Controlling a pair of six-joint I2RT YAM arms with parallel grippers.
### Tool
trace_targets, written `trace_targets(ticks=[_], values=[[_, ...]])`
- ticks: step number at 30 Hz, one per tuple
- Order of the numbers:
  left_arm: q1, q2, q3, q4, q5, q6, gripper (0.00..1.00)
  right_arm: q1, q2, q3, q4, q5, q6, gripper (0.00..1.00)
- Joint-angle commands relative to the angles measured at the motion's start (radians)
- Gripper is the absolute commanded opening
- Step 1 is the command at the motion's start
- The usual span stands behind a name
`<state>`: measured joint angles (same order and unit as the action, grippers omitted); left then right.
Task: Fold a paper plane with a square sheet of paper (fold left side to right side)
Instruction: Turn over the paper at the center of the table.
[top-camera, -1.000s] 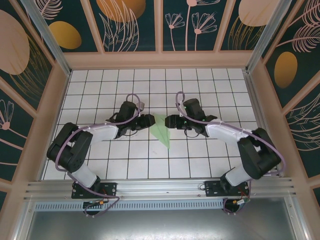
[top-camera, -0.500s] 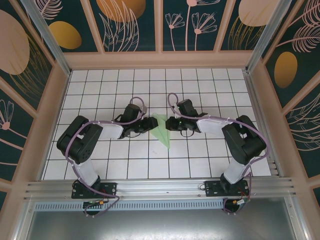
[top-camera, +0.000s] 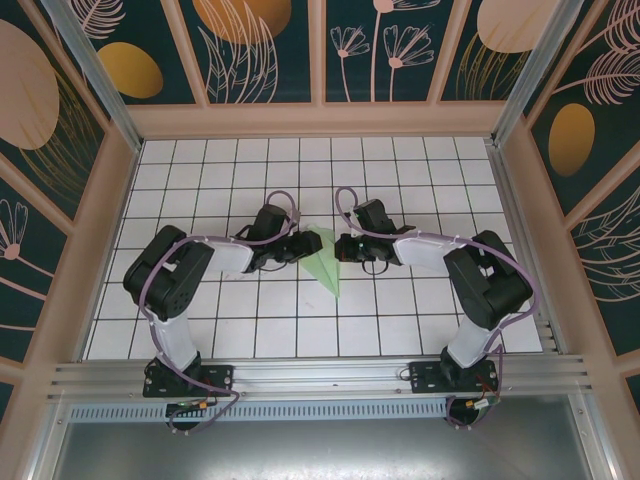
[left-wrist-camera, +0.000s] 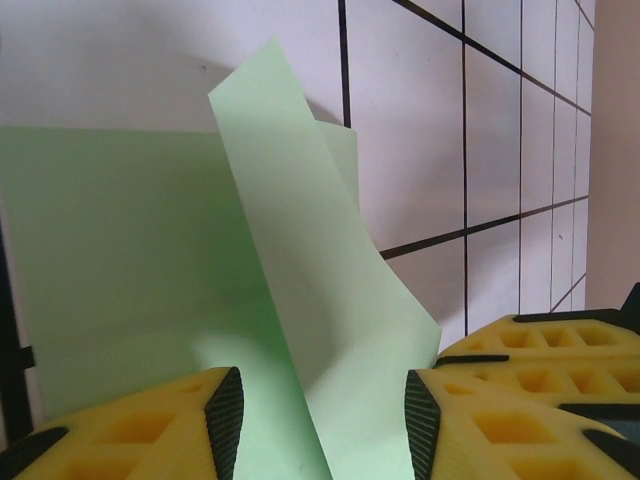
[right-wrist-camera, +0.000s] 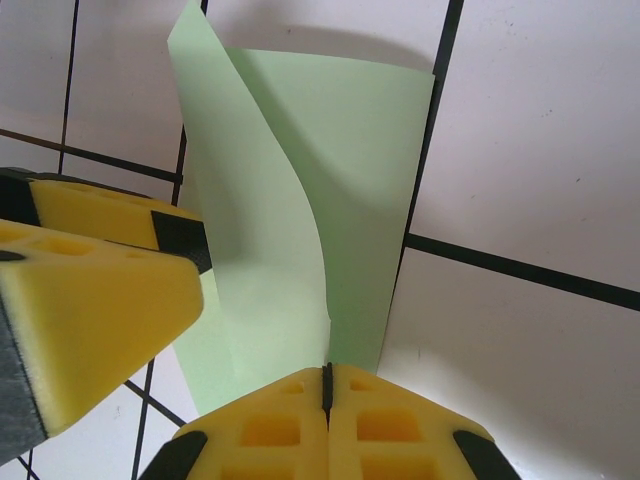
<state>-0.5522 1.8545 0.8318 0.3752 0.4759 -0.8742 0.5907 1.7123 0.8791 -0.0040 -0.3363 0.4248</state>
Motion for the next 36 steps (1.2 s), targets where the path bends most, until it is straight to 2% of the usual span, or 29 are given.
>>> trace_targets(ticks=[1, 5, 8, 12, 17, 21, 25, 28, 31, 36], values=[[-0.006, 0.026, 0.034, 0.036, 0.026, -0.015, 0.49, -0.001, -0.019, 0.001, -0.011, 0.013, -0.013, 0.0], [-0.007, 0.051, 0.059, 0.044, 0.036, -0.016, 0.44, -0.001, -0.019, -0.003, -0.01, 0.011, -0.012, 0.0], [-0.008, 0.058, 0.071, 0.06, 0.037, -0.018, 0.3, -0.005, -0.032, -0.009, -0.008, 0.007, -0.008, 0.05], [-0.007, 0.043, 0.079, 0.061, 0.021, -0.003, 0.13, -0.035, -0.11, -0.048, 0.015, -0.019, 0.007, 0.26], [-0.007, -0.008, 0.087, 0.036, -0.005, 0.023, 0.06, -0.116, -0.286, -0.139, 0.029, -0.066, 0.015, 0.56], [-0.008, -0.081, 0.134, -0.032, -0.035, 0.058, 0.05, -0.219, -0.437, -0.243, 0.074, -0.219, 0.028, 0.78], [-0.005, -0.156, 0.257, -0.117, -0.082, 0.098, 0.04, -0.327, -0.578, -0.344, 0.18, -0.412, 0.077, 0.97], [-0.003, -0.201, 0.33, -0.14, -0.094, 0.103, 0.04, -0.376, -0.643, -0.396, 0.301, -0.544, 0.147, 0.99], [-0.002, -0.228, 0.385, -0.133, -0.09, 0.092, 0.04, -0.385, -0.654, -0.419, 0.427, -0.633, 0.232, 0.99], [-0.003, -0.261, 0.413, -0.046, -0.017, 0.028, 0.04, -0.375, -0.643, -0.445, 0.679, -0.711, 0.367, 0.99]])
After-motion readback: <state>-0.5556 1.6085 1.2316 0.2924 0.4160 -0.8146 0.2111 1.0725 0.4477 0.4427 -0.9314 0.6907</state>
